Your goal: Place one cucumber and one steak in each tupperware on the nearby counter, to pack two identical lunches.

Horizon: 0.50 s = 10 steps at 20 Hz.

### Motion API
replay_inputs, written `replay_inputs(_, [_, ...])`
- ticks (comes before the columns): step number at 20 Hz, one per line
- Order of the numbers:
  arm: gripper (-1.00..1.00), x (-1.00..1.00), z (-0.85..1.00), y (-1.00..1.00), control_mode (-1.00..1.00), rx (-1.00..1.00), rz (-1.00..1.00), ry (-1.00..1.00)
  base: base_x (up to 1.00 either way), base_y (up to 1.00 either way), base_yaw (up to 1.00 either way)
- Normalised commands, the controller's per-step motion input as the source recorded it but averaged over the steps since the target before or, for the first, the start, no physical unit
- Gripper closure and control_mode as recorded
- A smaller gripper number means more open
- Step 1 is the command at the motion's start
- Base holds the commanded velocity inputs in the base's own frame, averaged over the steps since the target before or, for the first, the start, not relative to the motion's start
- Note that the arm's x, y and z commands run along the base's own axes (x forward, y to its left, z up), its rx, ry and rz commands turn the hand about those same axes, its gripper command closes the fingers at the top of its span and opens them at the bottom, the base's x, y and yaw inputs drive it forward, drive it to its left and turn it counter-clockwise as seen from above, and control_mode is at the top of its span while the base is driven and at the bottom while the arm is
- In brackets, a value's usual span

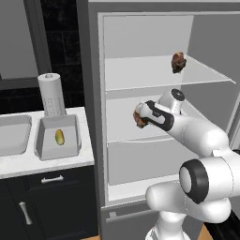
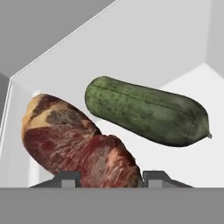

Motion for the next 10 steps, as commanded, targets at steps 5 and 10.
replay_inputs(5, [1.0,0.0,0.0,0.0,-1.0,0.0,0.0,0.0,0.0,0.0,0.0])
replay_inputs(10, [1.0,-0.68,0.0,-0.24,-1.0,0.0,0.0,-0.09,0.0,0.0,0.0])
